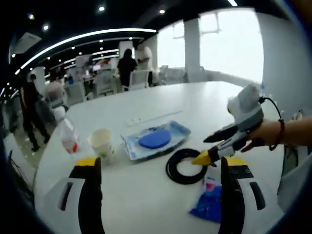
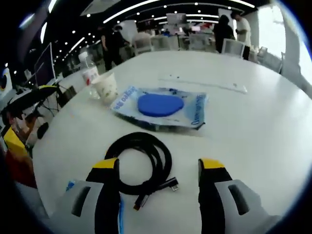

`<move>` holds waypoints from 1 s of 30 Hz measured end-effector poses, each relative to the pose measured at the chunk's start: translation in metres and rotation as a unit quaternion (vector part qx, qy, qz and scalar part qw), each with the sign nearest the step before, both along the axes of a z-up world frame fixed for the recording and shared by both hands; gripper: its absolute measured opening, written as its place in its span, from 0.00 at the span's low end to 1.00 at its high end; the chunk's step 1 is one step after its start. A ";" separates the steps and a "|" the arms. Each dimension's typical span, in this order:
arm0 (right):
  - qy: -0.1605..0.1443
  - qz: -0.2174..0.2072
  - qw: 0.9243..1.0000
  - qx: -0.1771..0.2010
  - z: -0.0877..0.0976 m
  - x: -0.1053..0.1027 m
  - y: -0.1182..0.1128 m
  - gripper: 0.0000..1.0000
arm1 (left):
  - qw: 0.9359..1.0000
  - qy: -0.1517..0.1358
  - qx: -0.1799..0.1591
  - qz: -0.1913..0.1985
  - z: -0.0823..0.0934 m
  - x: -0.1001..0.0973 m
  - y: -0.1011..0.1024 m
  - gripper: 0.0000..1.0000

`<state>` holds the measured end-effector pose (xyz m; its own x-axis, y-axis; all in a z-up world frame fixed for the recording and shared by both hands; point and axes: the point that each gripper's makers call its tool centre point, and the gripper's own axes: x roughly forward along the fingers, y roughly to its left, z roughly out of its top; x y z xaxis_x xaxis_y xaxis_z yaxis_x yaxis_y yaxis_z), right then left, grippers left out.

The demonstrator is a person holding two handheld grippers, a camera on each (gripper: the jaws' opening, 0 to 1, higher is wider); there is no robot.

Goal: Arrange the tabletop items into an orderly group along one side of the table until the central work area is clear of visible clutter.

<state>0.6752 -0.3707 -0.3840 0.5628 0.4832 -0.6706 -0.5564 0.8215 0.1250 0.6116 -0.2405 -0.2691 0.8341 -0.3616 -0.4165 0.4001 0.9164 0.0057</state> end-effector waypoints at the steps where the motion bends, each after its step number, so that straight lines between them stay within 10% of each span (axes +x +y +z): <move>1: 0.004 -0.001 1.000 0.001 -0.001 -0.001 0.000 0.59 | 1.000 0.001 -0.001 -0.001 0.002 -0.002 0.000 0.99; 18: 0.033 -0.028 0.998 -0.039 -0.013 -0.002 0.000 0.35 | 1.000 0.000 -0.005 0.009 0.023 -0.039 0.022 0.99; 30: 0.028 -0.040 0.993 -0.107 -0.017 0.002 -0.006 0.18 | 1.000 0.025 0.007 0.011 0.005 -0.047 0.030 0.95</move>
